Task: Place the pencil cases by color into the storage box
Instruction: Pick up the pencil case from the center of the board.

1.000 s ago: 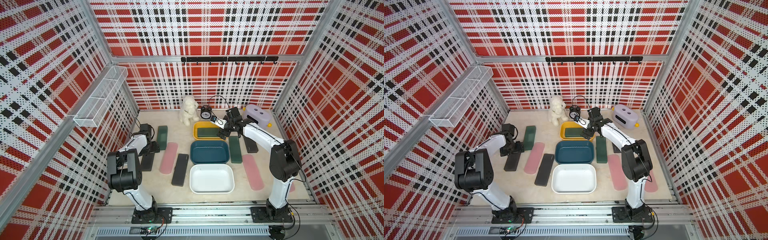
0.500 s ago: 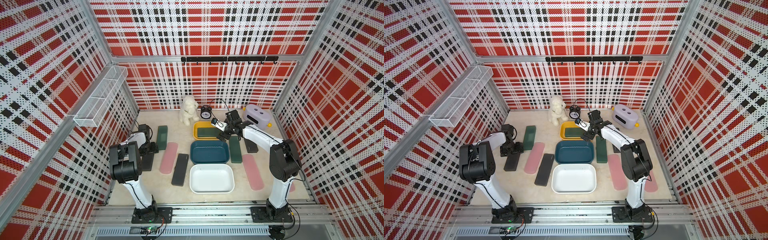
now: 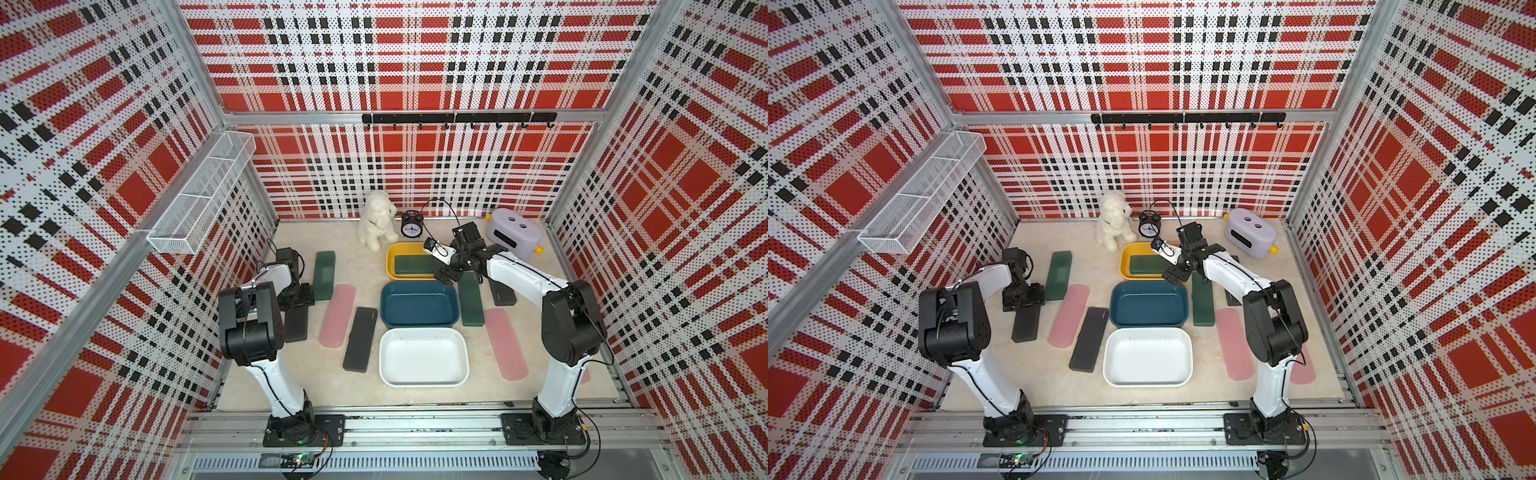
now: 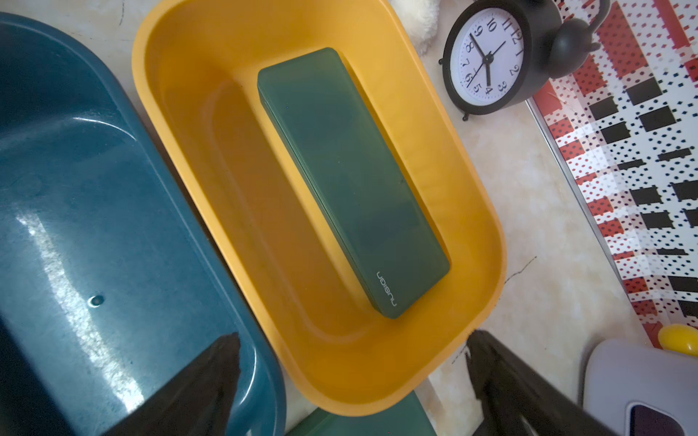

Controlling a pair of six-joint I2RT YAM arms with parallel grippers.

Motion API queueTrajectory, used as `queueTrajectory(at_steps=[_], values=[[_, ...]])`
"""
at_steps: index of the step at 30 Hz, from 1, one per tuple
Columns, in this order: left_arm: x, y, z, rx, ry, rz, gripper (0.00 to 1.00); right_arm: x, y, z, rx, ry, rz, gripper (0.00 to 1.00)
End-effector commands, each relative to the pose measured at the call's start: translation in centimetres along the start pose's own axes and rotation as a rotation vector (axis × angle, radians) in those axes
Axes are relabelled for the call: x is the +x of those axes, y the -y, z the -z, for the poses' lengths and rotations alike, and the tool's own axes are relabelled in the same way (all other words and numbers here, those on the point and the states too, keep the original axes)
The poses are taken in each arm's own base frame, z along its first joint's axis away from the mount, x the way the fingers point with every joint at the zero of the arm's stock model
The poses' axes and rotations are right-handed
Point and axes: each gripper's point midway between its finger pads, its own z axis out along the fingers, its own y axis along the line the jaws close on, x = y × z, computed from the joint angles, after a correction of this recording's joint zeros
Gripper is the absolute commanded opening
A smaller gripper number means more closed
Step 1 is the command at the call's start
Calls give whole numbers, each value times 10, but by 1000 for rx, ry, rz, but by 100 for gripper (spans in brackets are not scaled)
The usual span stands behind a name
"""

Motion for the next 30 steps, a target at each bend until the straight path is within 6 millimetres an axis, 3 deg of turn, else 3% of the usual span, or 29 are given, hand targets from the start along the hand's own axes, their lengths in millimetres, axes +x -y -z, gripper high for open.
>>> queueTrajectory(at_steps=[1, 9, 11, 17, 24, 30], values=[[14, -16, -15, -52, -66, 31, 65, -12, 6, 16, 32, 38, -2, 100], [13, -28, -15, -89, -71, 54, 36, -14, 5, 19, 32, 48, -12, 100], [12, -33, -14, -107, -71, 69, 25, -14, 5, 20, 33, 49, -13, 100], [2, -49, 0, -178, -31, 104, 14, -12, 4, 27, 43, 52, -26, 100], [-21, -54, 42, -220, 95, 148, 14, -17, 10, 40, 80, 83, -73, 100], [-45, -31, 90, -255, 238, 111, 14, -22, 16, 51, 117, 114, -135, 100]])
